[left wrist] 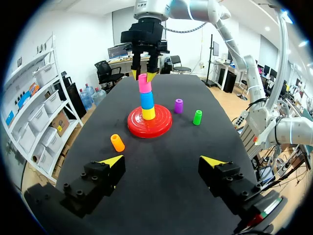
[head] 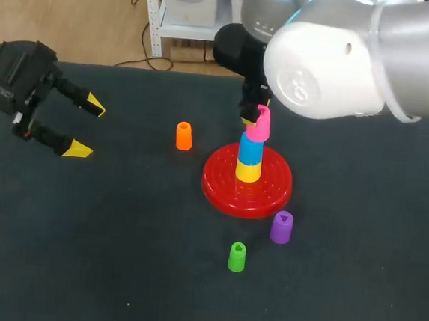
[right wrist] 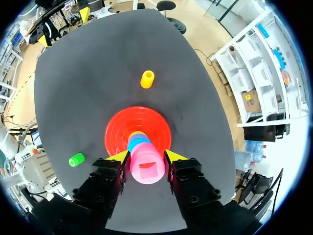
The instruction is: Pick up and stack the cylinders on the red base in this order: pink,purple,orange,green
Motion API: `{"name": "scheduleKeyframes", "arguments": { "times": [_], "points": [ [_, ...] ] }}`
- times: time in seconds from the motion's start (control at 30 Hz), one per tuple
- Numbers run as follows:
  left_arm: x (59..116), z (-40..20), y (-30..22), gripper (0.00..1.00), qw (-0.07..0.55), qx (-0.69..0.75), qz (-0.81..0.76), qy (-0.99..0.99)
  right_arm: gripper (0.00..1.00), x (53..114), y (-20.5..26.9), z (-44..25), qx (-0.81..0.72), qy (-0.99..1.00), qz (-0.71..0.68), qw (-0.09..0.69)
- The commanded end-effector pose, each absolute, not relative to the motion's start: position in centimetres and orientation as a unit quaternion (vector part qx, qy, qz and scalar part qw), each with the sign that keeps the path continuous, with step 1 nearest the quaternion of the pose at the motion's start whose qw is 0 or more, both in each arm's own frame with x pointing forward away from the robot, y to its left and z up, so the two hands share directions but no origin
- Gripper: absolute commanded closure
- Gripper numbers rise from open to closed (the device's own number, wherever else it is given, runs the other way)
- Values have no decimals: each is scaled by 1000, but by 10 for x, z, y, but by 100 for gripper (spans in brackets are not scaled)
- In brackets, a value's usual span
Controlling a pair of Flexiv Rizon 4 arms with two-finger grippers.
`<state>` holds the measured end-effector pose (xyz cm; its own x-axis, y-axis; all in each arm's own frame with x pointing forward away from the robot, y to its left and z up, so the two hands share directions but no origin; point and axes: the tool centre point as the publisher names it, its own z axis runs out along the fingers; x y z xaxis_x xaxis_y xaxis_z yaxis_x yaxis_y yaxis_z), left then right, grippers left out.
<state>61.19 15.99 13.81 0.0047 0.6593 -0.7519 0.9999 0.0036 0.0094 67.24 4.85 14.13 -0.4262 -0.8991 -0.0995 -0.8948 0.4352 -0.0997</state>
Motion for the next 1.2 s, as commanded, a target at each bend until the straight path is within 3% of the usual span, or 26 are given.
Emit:
{"name": "scheduleKeyframes", "arguments": {
  "times": [0.03,1.2],
  "points": [
    [611,137,161,0,298,644,-288,643,100,674,49,139,-532,844,-12,65],
    [611,137,161,0,298,644,-288,643,100,672,51,132,-528,848,11,49]
  ]
}}
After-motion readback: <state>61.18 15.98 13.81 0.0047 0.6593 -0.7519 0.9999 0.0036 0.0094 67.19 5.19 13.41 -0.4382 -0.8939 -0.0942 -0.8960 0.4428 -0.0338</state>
